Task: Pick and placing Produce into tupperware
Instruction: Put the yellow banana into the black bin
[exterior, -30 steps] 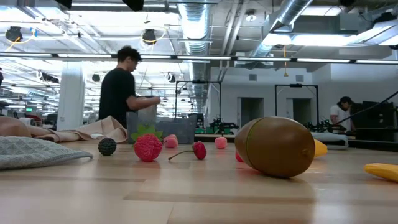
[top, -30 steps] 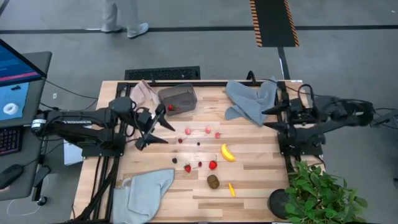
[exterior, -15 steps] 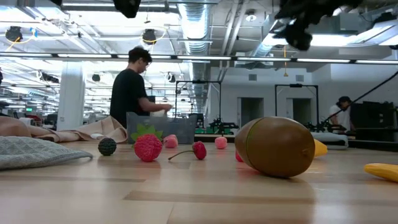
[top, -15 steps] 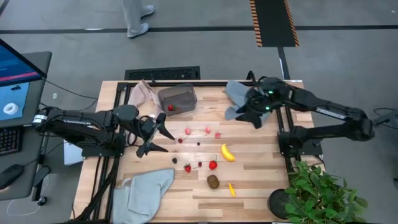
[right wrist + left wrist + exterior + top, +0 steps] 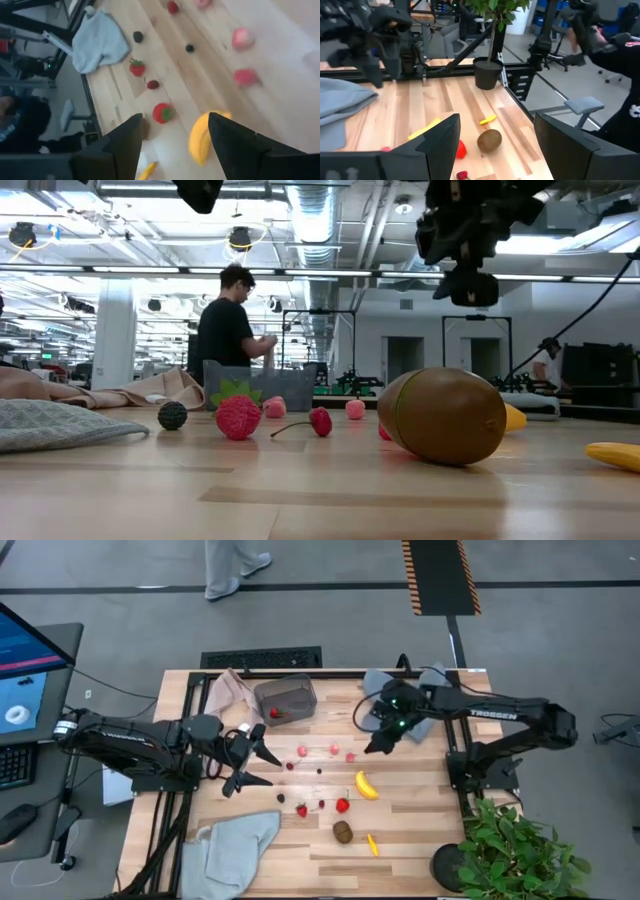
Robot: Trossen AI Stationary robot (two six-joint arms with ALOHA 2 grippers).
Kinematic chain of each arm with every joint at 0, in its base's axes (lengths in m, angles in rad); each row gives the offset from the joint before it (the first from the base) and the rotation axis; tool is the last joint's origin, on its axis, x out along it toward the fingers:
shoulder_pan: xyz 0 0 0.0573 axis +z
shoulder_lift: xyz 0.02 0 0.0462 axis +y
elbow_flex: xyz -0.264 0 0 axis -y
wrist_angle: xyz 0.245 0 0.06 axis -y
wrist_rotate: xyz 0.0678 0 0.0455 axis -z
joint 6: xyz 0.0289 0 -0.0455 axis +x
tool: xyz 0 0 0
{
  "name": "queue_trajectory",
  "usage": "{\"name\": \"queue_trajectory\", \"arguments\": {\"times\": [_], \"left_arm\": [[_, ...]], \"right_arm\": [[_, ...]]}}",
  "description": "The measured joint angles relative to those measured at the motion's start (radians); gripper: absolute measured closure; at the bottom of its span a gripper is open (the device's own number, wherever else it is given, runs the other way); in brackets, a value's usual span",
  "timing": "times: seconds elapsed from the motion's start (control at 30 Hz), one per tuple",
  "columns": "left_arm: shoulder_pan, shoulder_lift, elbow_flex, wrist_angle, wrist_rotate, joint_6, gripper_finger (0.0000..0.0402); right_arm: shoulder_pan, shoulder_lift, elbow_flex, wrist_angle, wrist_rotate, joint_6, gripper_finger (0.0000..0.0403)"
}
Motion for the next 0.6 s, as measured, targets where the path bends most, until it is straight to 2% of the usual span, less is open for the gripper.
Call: {"name": "queue_trajectory", "arguments": {"times": [0.1,0.23,0.37,0.6], "left_arm": [[-0.003,0.0,0.0,0.0,-0.018,0.001,0.0157],[-0.003,0.0,0.0,-0.017,-0.022,0.002,0.0157],[-0.003,0.0,0.0,-0.029,-0.026,0.002,0.0157],[-0.003,0.0,0.0,-0.044,-0.029,0.003,0.0157]], "right_arm": [[0.035,0.012,0.0,-0.002,-0.018,0.04,0.0154],[0.092,0.017,0.0,-0.001,0.022,0.096,0.0154],[0.156,0.017,0.0,-0.008,0.234,0.145,0.0154],[0.264,0.016,0.0,-0.065,0.492,0.214,0.0154]]}}
